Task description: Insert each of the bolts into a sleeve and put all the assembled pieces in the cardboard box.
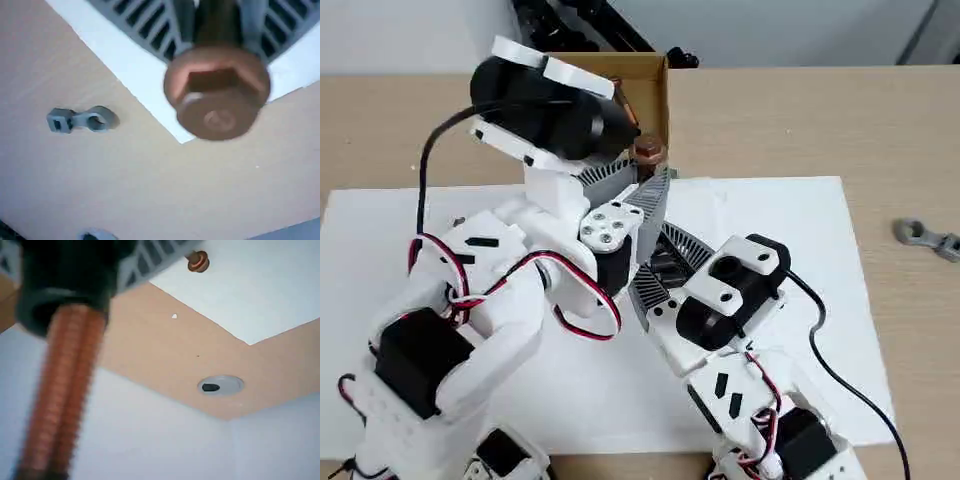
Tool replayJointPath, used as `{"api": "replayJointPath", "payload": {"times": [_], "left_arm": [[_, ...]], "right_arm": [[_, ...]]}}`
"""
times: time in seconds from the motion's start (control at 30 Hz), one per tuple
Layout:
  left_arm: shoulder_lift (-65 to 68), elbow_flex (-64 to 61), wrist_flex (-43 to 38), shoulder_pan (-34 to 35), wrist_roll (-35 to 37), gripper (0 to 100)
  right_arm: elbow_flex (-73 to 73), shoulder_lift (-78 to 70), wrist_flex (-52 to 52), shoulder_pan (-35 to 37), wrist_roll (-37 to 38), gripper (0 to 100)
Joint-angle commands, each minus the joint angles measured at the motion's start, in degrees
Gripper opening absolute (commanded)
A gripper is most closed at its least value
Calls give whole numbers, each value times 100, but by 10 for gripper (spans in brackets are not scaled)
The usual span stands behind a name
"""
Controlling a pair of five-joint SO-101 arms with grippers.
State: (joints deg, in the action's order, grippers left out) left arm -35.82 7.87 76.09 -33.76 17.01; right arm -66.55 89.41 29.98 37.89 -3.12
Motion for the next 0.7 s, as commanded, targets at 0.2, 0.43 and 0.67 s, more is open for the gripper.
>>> {"api": "replayJointPath", "payload": {"times": [0.2, 0.43, 0.67], "left_arm": [[9, -242, -413, 290, 273, 5], [-26, -242, -396, 35, 273, 5], [-26, -242, -360, -26, 273, 5]], "right_arm": [[35, 57, -119, 22, 44, 4], [35, 57, -119, 22, 44, 4], [35, 57, -119, 22, 44, 4]]}}
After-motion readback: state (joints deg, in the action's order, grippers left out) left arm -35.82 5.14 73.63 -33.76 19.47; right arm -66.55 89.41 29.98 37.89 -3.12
